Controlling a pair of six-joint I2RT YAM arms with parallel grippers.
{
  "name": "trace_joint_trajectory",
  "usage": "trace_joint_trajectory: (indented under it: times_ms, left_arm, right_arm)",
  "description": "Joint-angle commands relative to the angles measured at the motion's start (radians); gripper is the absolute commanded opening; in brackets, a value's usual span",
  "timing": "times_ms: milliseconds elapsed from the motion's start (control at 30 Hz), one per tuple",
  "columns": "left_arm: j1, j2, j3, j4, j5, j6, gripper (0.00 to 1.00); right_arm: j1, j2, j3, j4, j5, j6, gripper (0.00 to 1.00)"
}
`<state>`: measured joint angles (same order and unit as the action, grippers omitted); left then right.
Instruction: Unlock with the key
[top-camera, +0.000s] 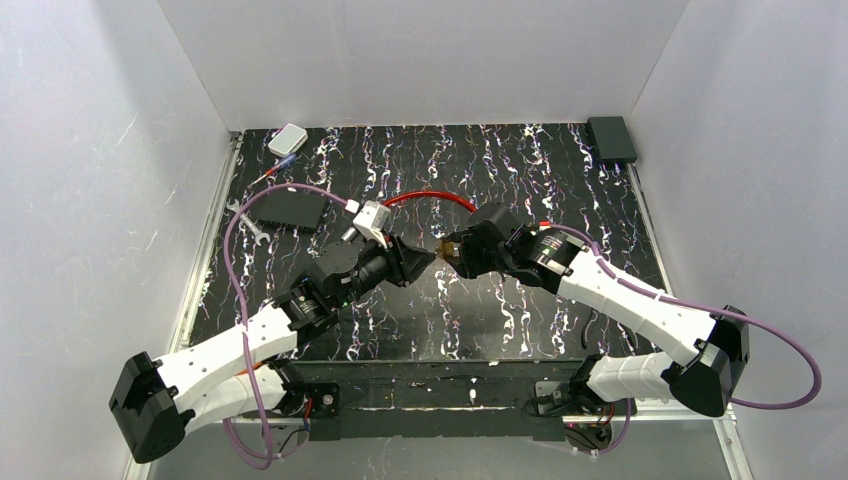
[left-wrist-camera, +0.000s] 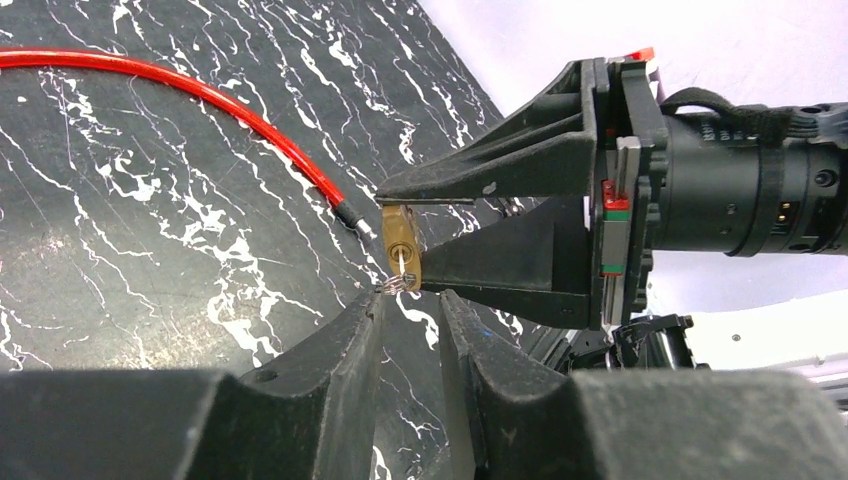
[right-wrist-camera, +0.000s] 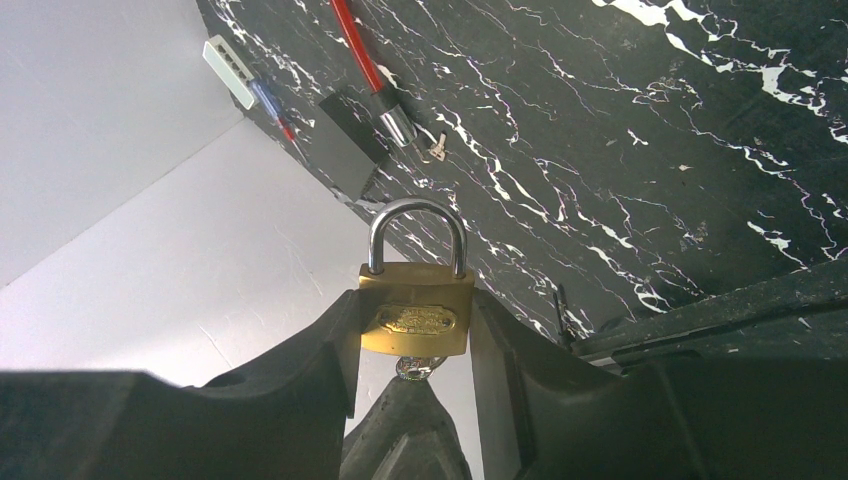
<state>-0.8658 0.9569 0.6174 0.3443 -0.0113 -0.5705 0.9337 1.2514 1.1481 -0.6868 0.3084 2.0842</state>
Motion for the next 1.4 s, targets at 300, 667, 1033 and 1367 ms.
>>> trace_joint_trajectory:
  times_ms: [300,667,1033,1367]
  left_arm:
    - [0.005,0.057,0.061,0.033,0.003,0.035,0.19]
    - [0.005,0.106,0.073,0.047,0.007,0.033,0.0]
    - [0.008,0.057,0.051,0.054,0.113,0.138,0.22]
    - [0.015,-0.164,0.018,-0.146,0.032,0.166,0.44]
  right_arm:
    - [0.002,-0.016,0.011,0.025,0.017,0.079,0.01]
    - [0.002,-0.011,0.0,0.049,0.001,0.056,0.01]
    - [0.006,-0.055,-0.008,0.022,0.064,0.039,0.01]
    - [0.005,-0.067,-0.009,0.0,0.092,0.041,0.01]
